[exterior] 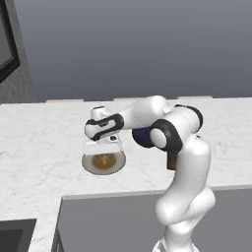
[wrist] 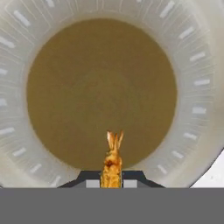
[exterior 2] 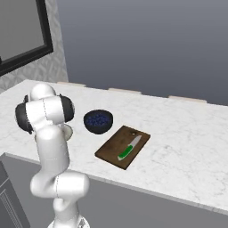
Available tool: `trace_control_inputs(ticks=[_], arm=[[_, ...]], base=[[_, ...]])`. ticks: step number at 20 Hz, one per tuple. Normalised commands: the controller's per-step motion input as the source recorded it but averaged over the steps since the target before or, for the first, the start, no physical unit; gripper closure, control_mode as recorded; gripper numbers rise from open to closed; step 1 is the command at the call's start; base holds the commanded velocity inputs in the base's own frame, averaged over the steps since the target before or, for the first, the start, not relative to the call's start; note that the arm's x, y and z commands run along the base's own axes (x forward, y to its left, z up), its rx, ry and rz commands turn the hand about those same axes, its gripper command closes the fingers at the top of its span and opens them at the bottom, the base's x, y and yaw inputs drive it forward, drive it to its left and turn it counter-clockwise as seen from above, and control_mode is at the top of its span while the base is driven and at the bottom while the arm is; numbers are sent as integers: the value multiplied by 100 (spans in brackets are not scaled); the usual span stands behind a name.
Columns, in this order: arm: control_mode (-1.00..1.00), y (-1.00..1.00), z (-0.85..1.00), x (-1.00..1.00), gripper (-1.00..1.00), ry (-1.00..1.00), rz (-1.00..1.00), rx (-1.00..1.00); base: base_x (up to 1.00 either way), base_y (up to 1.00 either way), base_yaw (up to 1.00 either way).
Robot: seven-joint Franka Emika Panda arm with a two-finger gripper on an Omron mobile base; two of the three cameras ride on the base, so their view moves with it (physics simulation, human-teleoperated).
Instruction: Pick up the knife from the drawer and place it on the cutting board. Then place the meat from the plate to the cutting board.
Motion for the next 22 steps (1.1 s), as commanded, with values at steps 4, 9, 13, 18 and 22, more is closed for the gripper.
trace_control_inputs(ticks=[4, 9, 13, 18, 22], arm=[[-100, -68, 55, -54, 100, 0, 0, 4], [-100, -77, 54, -28, 100, 0, 0, 3], [-100, -94, 37, -22, 100, 0, 0, 4], [-100, -94, 13, -4, 100, 0, 0, 2], [-100, -94, 0, 0, 100, 0, 0, 0]], base=[[0, 0, 0], [0, 0, 0], [0, 0, 0], [0, 0, 0], [0, 0, 0]])
